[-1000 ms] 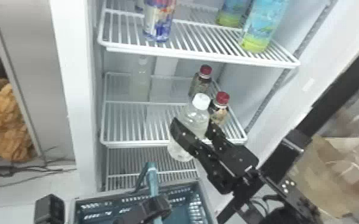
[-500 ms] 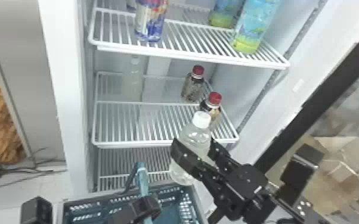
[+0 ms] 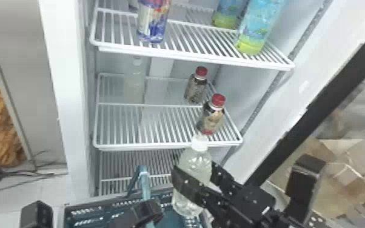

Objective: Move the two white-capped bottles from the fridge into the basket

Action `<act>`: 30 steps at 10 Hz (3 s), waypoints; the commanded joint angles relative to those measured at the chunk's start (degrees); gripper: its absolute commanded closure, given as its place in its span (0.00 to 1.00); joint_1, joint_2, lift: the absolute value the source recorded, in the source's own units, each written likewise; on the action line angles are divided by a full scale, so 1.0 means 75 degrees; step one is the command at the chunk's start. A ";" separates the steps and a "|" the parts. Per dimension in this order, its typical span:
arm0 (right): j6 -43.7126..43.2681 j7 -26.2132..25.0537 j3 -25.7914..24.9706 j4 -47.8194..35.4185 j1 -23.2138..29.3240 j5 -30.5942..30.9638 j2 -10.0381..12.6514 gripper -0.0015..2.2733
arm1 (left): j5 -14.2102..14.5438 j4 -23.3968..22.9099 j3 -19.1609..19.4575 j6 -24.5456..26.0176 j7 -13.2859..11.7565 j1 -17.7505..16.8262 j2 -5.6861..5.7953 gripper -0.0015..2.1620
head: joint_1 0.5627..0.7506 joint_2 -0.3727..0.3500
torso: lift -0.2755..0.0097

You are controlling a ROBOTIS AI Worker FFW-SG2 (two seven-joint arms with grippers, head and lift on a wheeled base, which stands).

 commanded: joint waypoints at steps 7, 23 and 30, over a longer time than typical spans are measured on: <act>0.1692 0.0012 -0.0120 -0.0006 -0.0351 -0.0180 -0.0070 0.31 | -0.0005 0.0000 -0.0001 0.0017 0.0000 -0.0018 0.0000 0.52 | 0.70 0.03 | 0.05; -0.2489 -0.0140 0.0641 0.2919 -0.2470 -0.0058 -0.0469 0.08 | 0.0025 0.0000 -0.0062 0.0036 0.0000 -0.0037 0.0000 0.52 | 0.70 0.03 | 0.05; -0.4758 -0.0398 0.1586 0.6313 -0.4870 0.0018 -0.0516 0.04 | 0.0056 0.0000 -0.0169 0.0054 0.0023 -0.0131 -0.0012 0.52 | 0.70 0.12 | 0.05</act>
